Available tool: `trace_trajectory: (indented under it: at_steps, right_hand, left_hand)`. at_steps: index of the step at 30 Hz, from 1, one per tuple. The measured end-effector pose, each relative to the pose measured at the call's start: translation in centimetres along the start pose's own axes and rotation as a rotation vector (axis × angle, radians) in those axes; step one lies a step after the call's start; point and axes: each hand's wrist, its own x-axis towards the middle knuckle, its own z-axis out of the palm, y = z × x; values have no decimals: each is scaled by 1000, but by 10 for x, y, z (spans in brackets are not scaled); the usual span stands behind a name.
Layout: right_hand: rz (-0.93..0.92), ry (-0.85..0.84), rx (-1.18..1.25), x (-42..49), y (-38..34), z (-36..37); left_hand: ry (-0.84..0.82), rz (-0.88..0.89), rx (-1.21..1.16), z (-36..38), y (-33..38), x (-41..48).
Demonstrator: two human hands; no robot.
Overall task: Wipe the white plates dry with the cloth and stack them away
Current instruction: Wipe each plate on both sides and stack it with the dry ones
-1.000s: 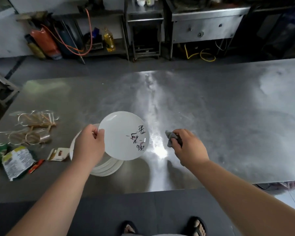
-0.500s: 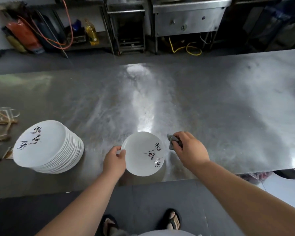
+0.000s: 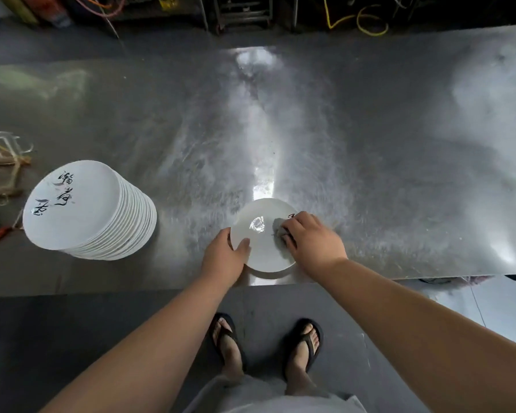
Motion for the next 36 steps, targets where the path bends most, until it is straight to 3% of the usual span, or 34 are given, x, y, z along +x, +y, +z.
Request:
trace_trajectory:
  at_steps: [4,7,9,12,18,25,31,36]
  right_hand:
    - [-88,-166,-178,-15,-5,25]
    - [-55,-245,-214,-31,-14,34]
    - [-79,-343,-258,-37,-19,41]
    - [-161,-432,-337,-28,-18,45]
    - [-94,-391,-305,43,-22,42]
    - [-436,-530,-317,13,-16,38]
    - [-181,-448,-340,43,-18,38]
    - [-436,-527,-335,3,-13,43]
  left_hand:
    - [3,172,335,-1,-14,-2]
    - [-29,314,619,0,-34,0]
    - [-77,392,698,2,-46,5]
    - [-66,508,722,5,-60,12]
    - [-2,571,758,13,-72,18]
    - [10,597,730,12,-74,21]
    - [-51,552,779,11,-72,21]
    - [-31,567,740,12,-73,22]
